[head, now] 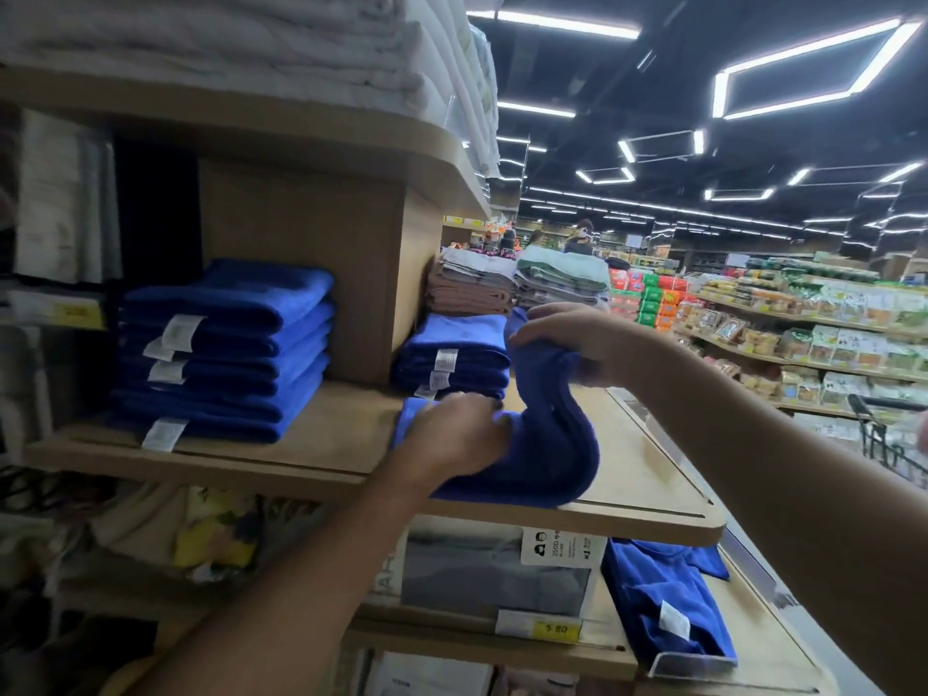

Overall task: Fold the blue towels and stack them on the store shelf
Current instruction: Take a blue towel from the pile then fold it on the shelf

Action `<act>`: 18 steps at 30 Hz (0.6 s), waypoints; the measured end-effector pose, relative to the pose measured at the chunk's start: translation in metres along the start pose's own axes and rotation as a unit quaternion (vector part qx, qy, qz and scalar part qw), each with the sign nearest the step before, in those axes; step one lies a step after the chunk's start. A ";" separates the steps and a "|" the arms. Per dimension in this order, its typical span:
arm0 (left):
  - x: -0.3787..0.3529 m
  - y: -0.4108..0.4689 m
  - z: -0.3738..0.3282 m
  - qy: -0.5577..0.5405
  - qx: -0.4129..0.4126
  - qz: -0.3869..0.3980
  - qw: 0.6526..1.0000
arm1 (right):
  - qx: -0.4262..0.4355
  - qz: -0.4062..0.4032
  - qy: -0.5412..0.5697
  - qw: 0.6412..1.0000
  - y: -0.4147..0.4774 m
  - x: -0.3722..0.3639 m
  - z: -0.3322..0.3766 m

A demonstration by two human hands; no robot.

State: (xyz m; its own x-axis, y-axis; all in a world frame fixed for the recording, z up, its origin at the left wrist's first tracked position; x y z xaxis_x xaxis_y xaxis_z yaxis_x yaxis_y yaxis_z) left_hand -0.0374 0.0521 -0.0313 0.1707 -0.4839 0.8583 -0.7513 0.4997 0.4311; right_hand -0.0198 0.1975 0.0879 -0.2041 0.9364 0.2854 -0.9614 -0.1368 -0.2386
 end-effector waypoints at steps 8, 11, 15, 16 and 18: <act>0.021 -0.012 0.084 -0.490 0.209 -0.271 0.802 | -0.015 -0.065 -0.184 0.981 0.041 -0.081 0.007; 0.020 -0.013 0.089 -0.492 0.209 -0.272 0.800 | -0.063 -0.052 -0.268 0.960 0.056 -0.107 -0.012; 0.017 -0.011 0.095 -0.463 0.205 -0.259 0.822 | -0.045 -0.033 -0.232 0.971 0.058 -0.099 -0.024; 0.016 -0.010 0.097 -0.447 0.194 -0.252 0.836 | -0.019 -0.048 -0.207 0.977 0.055 -0.088 -0.022; 0.016 -0.009 0.094 -0.403 0.156 -0.232 0.871 | 0.036 -0.087 -0.175 0.980 0.050 -0.063 -0.020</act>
State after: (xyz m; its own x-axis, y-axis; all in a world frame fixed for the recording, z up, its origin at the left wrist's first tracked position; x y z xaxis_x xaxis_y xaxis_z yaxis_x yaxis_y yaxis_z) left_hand -0.0872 -0.0276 -0.0478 0.0941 -0.9921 0.0834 -0.8789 -0.0434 0.4750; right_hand -0.0514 0.1381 0.0395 -0.0744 0.7814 0.6196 -0.9953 -0.0196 -0.0948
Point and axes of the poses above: each hand's wrist, its own y-axis towards the middle knuckle, its own x-axis out of the back of the hand, z = x × y, the point moved 1 cm from there along y, towards the middle knuckle, and after that the axes turned 14 degrees about -x, right-handed, at the moved point
